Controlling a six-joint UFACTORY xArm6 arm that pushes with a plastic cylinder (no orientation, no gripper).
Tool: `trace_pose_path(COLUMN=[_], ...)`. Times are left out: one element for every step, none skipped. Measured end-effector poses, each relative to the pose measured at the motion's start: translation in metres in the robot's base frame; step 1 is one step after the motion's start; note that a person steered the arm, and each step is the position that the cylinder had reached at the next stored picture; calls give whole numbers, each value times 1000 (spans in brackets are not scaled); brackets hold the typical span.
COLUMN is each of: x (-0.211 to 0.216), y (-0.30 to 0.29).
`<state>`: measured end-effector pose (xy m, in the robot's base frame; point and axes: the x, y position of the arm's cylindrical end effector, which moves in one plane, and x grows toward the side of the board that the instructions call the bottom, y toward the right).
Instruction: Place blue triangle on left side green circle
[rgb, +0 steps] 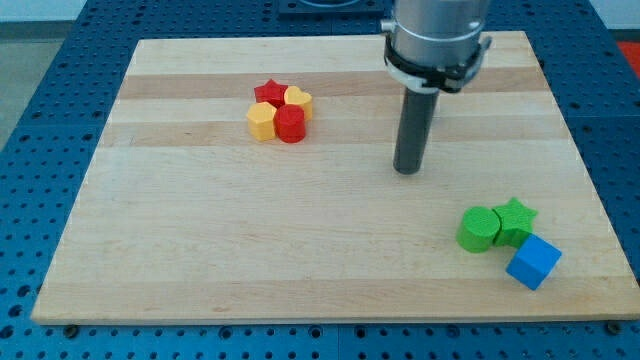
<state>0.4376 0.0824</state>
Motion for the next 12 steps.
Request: trace_pose_path(x=[-31,-71,-102,-117,-117,-116,-107,-89,-70,-68,-88,-101], y=[-21,-40,-41,-38,-22,-1,5,6,13,16,16,21])
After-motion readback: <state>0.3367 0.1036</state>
